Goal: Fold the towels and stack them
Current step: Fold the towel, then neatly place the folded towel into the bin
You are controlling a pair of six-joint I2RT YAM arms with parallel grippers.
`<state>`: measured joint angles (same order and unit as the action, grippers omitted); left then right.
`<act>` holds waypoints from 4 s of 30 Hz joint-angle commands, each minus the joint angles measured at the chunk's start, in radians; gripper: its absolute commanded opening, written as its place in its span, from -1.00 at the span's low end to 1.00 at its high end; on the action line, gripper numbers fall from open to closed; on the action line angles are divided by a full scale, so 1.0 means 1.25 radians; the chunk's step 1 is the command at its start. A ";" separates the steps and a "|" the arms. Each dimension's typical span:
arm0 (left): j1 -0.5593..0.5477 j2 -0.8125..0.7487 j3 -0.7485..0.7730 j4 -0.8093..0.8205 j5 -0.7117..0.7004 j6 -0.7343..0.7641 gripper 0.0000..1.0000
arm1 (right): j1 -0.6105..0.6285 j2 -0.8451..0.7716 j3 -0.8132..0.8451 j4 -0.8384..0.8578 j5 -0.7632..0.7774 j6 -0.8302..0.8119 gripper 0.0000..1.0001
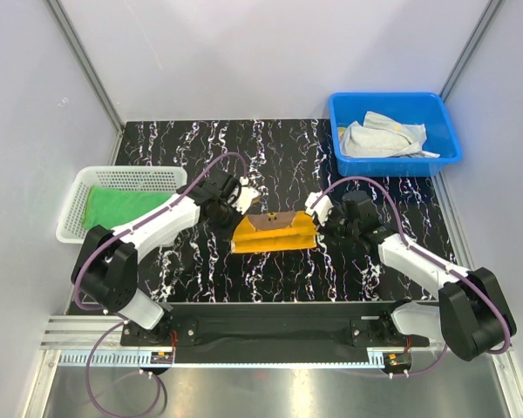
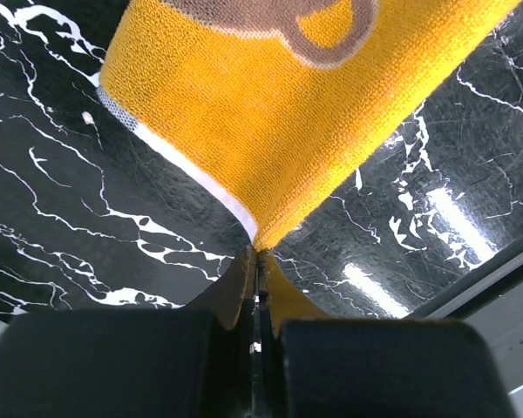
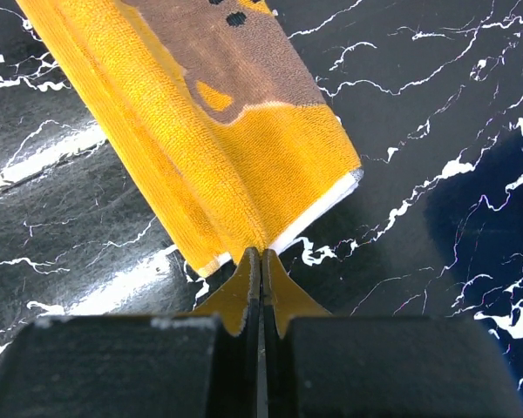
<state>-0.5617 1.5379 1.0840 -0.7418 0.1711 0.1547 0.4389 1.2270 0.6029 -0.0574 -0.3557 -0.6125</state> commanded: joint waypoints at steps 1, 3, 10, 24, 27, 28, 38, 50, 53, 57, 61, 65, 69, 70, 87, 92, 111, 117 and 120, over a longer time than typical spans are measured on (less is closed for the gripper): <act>-0.003 -0.034 -0.006 0.012 -0.012 -0.022 -1.00 | 0.007 0.009 0.000 -0.004 0.028 0.017 -1.00; -0.006 -0.028 -0.011 0.011 -0.013 -0.026 -1.00 | 0.024 0.015 -0.002 -0.010 0.028 0.024 -1.00; -0.018 0.007 -0.006 -0.001 -0.077 -0.045 -1.00 | 0.064 0.057 -0.004 -0.039 0.032 0.033 -0.93; -0.033 0.009 0.057 -0.057 -0.131 -0.098 -0.42 | 0.069 -0.056 0.096 -0.236 -0.005 0.044 -0.11; -0.033 0.012 0.091 -0.026 -0.105 -0.121 -0.36 | 0.070 -0.092 0.113 -0.240 -0.072 0.090 0.07; -0.033 0.013 0.095 -0.001 -0.096 -0.152 -0.32 | 0.069 -0.094 0.114 -0.225 -0.083 0.159 0.10; -0.011 0.091 0.042 0.088 -0.038 -0.303 -0.30 | 0.069 0.165 0.248 -0.237 0.102 0.576 -0.55; 0.026 0.089 0.015 0.121 -0.034 -0.429 -0.19 | 0.065 0.366 0.412 -0.382 0.259 0.724 -1.00; 0.031 0.057 0.040 0.117 -0.030 -0.435 -0.13 | 0.066 0.324 0.433 -0.376 0.217 0.757 -1.00; 0.035 0.068 0.057 0.147 -0.026 -0.437 -0.12 | 0.065 0.339 0.459 -0.376 0.228 0.759 -1.00; 0.052 0.104 0.061 0.171 -0.028 -0.435 -0.13 | 0.065 0.395 0.480 -0.375 0.298 0.732 -1.00; 0.082 0.143 0.050 0.187 -0.044 -0.454 -0.14 | 0.061 0.453 0.487 -0.343 0.373 0.705 -1.00; 0.092 0.159 0.039 0.192 -0.039 -0.453 -0.15 | 0.059 0.488 0.490 -0.321 0.406 0.694 -1.00; 0.092 0.156 0.037 0.193 -0.033 -0.450 -0.15 | 0.058 0.492 0.494 -0.327 0.409 0.694 -1.00; 0.111 -0.028 -0.008 0.165 0.037 -0.424 0.03 | 0.060 0.311 0.425 -0.413 0.206 0.825 -0.76; 0.129 -0.058 -0.094 0.222 0.083 -0.448 0.07 | 0.059 0.282 0.305 -0.354 0.204 0.875 -0.80; 0.144 0.034 -0.163 0.377 0.102 -0.527 0.13 | 0.060 0.187 0.277 -0.331 0.201 0.884 -0.53; 0.143 0.088 -0.179 0.407 0.107 -0.568 0.10 | 0.060 0.150 0.288 -0.325 0.200 0.875 -0.28; 0.135 0.093 -0.189 0.398 0.098 -0.577 0.07 | 0.060 0.125 0.286 -0.319 0.199 0.874 -0.24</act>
<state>-0.3859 1.6398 0.8726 -0.2852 0.2878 -0.5377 0.5159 1.4414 0.9379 -0.4831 -0.0994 0.4763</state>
